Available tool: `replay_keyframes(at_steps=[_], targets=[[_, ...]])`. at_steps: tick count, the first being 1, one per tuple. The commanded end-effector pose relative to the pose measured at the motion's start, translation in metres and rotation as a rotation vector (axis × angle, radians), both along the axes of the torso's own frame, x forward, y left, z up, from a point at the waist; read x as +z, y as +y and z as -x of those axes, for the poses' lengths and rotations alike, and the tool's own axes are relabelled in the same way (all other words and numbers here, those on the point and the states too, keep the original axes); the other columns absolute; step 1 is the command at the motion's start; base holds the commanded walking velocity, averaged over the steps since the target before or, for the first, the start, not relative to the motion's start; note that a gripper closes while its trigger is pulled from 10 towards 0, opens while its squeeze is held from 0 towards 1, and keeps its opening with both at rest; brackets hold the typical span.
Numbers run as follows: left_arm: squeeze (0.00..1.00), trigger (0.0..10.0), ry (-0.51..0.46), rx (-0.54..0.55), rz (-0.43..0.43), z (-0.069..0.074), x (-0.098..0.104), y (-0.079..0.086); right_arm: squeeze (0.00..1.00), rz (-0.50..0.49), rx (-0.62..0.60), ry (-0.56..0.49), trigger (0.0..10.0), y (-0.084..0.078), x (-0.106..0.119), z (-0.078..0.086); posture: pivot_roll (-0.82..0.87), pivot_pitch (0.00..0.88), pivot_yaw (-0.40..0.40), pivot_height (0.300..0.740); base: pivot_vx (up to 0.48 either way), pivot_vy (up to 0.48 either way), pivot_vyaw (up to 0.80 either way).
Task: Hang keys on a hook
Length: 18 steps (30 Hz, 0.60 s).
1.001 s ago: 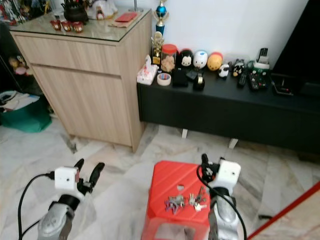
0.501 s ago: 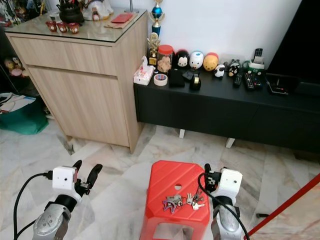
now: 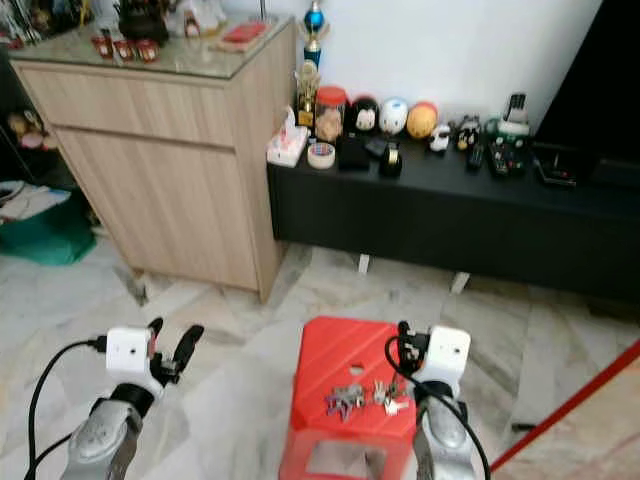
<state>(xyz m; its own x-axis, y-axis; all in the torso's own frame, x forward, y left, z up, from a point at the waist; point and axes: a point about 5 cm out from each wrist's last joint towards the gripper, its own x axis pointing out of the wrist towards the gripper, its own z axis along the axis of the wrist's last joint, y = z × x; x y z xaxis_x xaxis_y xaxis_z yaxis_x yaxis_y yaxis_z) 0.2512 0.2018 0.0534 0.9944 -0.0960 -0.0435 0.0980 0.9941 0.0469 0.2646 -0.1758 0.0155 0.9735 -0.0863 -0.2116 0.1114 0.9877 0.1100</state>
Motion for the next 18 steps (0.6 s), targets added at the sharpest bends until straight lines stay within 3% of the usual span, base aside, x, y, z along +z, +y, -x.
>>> replay_keyframes(at_steps=[1,18], targets=[[0.00,10.0,0.003,0.003,0.000,0.0003,0.0015,0.0012,0.00,-0.010,0.003,0.019,10.0,0.0015,-0.0039,0.0016,0.11,0.000,-0.046,0.650,0.000,0.000,0.00],[0.00,10.0,0.029,-0.001,0.004,-0.0018,-0.0013,-0.0037,0.00,-0.040,0.041,0.042,10.0,0.0092,-0.0063,-0.0070,0.11,0.000,-0.045,0.650,0.000,0.000,0.00]])
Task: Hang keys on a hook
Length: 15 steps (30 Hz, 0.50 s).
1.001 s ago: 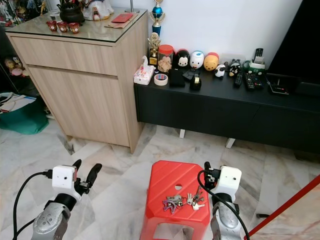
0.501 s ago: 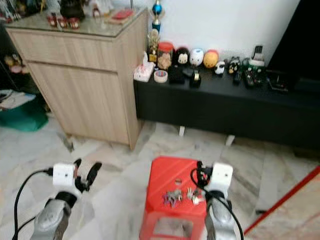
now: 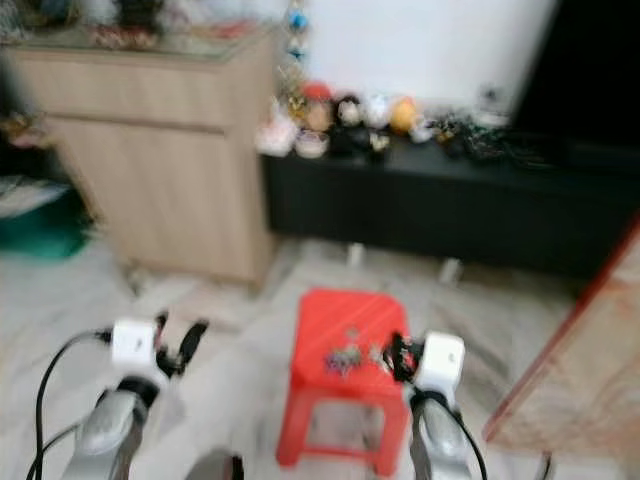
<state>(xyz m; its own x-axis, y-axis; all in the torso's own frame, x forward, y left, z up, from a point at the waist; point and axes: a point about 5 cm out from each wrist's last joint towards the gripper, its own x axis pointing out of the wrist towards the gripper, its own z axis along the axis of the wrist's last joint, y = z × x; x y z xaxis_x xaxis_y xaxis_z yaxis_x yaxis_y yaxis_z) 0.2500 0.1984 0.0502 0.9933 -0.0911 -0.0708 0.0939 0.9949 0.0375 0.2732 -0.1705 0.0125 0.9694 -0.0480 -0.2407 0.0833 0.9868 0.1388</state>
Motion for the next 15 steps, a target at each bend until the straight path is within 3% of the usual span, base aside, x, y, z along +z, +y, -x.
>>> replay_keyframes(at_steps=[1,15], targets=[[0.00,10.0,0.002,-0.006,-0.001,-0.0031,0.0017,-0.0003,0.00,-0.008,0.010,0.015,10.0,0.0043,-0.0034,0.0013,0.10,0.000,-0.046,0.650,0.000,0.000,0.00],[0.00,10.0,0.001,-0.015,0.010,-0.0049,0.0016,-0.0055,0.00,0.010,0.036,0.042,10.0,0.0047,-0.0100,0.0028,0.11,0.000,-0.053,0.650,0.000,0.000,0.00]])
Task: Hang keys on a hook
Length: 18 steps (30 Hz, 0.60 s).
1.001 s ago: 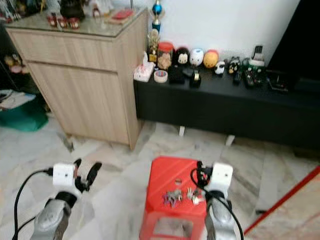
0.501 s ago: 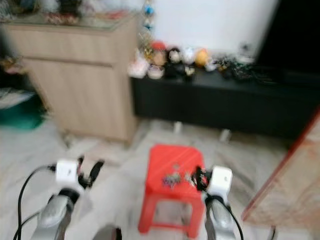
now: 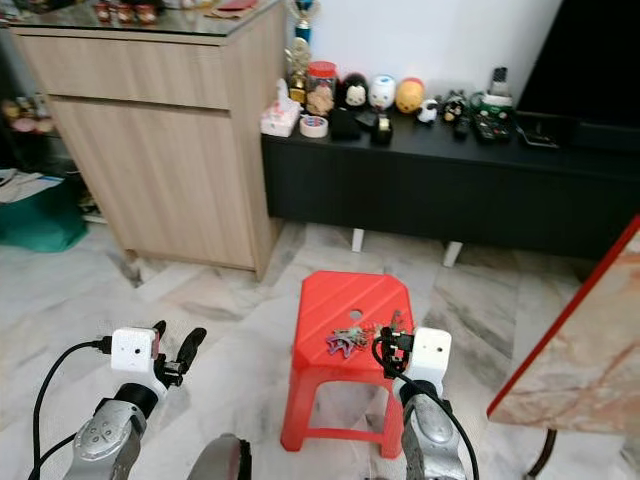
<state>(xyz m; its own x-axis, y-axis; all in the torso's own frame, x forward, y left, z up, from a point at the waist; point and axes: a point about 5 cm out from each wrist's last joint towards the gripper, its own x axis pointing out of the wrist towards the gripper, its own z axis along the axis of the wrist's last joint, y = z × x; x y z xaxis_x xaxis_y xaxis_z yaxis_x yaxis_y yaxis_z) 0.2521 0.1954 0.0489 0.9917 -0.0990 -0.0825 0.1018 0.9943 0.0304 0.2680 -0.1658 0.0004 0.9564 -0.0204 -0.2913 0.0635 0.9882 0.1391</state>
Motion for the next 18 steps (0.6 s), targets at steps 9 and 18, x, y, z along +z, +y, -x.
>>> replay_keyframes(at_steps=[9,18], targets=[[0.00,10.0,0.004,-0.021,0.010,-0.0039,0.0000,-0.0059,0.00,0.011,0.027,0.002,10.0,0.0032,-0.0023,-0.0015,0.11,0.000,-0.051,0.650,0.000,0.000,0.68],[0.00,10.0,0.004,-0.036,0.005,-0.0050,0.0001,-0.0076,0.00,-0.015,0.023,-0.001,10.0,0.0061,-0.0040,-0.0008,0.10,0.000,-0.038,0.650,0.000,0.000,0.00]])
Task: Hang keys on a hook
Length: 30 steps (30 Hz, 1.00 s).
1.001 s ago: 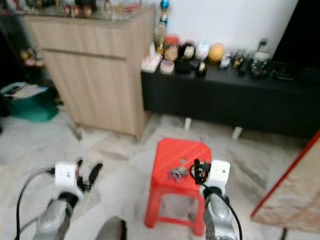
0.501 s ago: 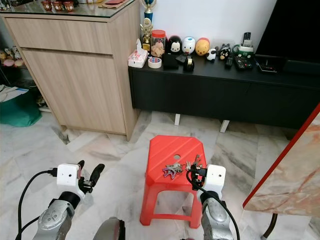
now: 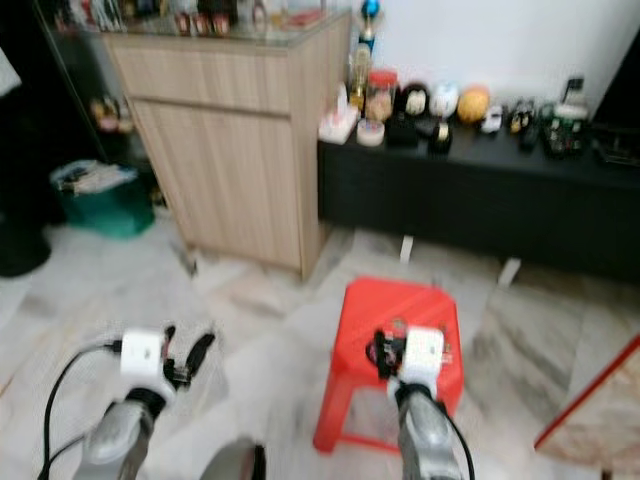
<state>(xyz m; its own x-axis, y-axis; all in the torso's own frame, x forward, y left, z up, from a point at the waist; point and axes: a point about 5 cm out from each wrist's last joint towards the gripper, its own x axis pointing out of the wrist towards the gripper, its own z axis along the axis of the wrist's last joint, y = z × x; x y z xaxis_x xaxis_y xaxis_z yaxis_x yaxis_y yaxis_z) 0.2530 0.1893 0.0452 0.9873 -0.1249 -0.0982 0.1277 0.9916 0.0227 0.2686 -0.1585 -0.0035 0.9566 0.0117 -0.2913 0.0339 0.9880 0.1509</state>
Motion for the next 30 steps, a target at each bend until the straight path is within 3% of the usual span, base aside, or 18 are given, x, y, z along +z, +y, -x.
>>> replay_keyframes(at_steps=[1,17,30], targets=[[0.00,10.0,-0.016,-0.010,0.002,-0.0051,0.0047,-0.0018,0.00,-0.004,-0.006,0.000,10.0,-0.0015,-0.0005,-0.0002,0.10,0.000,-0.035,0.650,0.000,0.000,0.00],[0.00,10.0,-0.021,-0.019,0.003,-0.0056,0.0061,-0.0016,0.00,-0.020,-0.007,-0.007,10.0,0.0005,-0.0005,-0.0005,0.11,0.000,-0.038,0.650,0.000,0.000,0.00],[0.00,10.0,-0.021,-0.023,0.011,-0.0055,0.0058,-0.0040,0.00,-0.010,0.000,-0.020,10.0,0.0002,0.0030,-0.0029,0.11,0.000,-0.044,0.650,0.257,0.000,0.00]])
